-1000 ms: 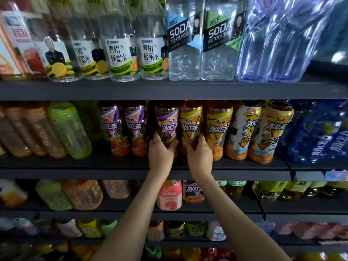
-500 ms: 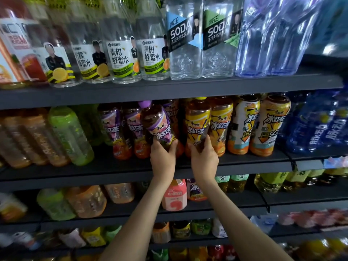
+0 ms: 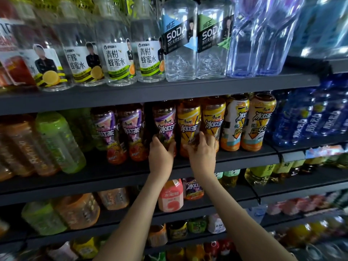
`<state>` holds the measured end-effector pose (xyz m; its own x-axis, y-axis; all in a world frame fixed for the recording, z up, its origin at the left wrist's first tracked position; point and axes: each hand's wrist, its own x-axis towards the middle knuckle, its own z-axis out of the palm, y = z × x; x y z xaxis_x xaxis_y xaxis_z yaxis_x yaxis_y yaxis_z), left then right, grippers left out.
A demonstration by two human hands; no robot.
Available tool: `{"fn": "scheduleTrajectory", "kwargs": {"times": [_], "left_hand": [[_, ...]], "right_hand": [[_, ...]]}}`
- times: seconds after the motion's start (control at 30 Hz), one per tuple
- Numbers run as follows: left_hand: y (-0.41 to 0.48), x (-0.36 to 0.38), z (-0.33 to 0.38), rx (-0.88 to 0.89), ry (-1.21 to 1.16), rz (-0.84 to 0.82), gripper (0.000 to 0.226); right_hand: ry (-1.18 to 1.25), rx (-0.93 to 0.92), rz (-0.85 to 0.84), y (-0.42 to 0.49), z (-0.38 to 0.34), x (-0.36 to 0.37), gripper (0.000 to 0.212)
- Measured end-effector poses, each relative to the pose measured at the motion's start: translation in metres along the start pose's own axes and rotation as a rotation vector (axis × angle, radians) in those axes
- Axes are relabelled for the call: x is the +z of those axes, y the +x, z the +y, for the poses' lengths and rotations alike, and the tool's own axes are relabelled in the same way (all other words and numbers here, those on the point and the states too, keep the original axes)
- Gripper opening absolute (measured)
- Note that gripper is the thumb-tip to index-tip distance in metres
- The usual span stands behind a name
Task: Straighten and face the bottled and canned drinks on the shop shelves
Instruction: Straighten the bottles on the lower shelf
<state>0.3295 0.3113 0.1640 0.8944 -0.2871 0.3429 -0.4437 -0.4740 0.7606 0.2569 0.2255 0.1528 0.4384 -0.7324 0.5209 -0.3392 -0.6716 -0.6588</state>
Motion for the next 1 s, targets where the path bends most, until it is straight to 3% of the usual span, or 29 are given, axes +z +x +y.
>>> {"fn": "scheduleTrajectory", "kwargs": {"times": [0.1, 0.2, 0.3, 0.4, 0.5, 0.77, 0.9, 1.0], "left_hand": [[-0.013, 0.004, 0.006, 0.009, -0.035, 0.106, 0.076], [-0.033, 0.015, 0.013, 0.182, -0.045, 0.321, 0.060], [-0.042, 0.029, 0.024, 0.284, -0.072, 0.217, 0.049], [-0.039, 0.045, 0.033, 0.175, -0.044, 0.060, 0.066], [-0.034, 0.056, 0.036, 0.098, -0.057, 0.029, 0.073], [-0.038, 0.076, 0.052, -0.016, 0.016, 0.240, 0.067], [-0.052, 0.093, 0.062, -0.006, 0.016, 0.406, 0.073], [-0.064, 0.112, 0.079, 0.232, -0.042, 0.465, 0.046]], "right_hand": [[0.159, 0.018, 0.098, -0.005, 0.011, -0.008, 0.053], [0.202, 0.087, 0.175, 0.002, 0.029, -0.019, 0.052], [0.108, 0.126, 0.018, 0.017, 0.044, -0.022, 0.066], [0.078, 0.117, -0.100, 0.023, 0.048, -0.019, 0.072], [0.063, 0.087, -0.073, 0.024, 0.052, -0.019, 0.064], [0.118, -0.004, -0.086, 0.029, 0.066, -0.029, 0.050], [0.224, -0.142, 0.154, 0.035, 0.089, -0.056, 0.028], [0.235, 0.006, 0.323, 0.055, 0.113, -0.076, 0.039]]}}
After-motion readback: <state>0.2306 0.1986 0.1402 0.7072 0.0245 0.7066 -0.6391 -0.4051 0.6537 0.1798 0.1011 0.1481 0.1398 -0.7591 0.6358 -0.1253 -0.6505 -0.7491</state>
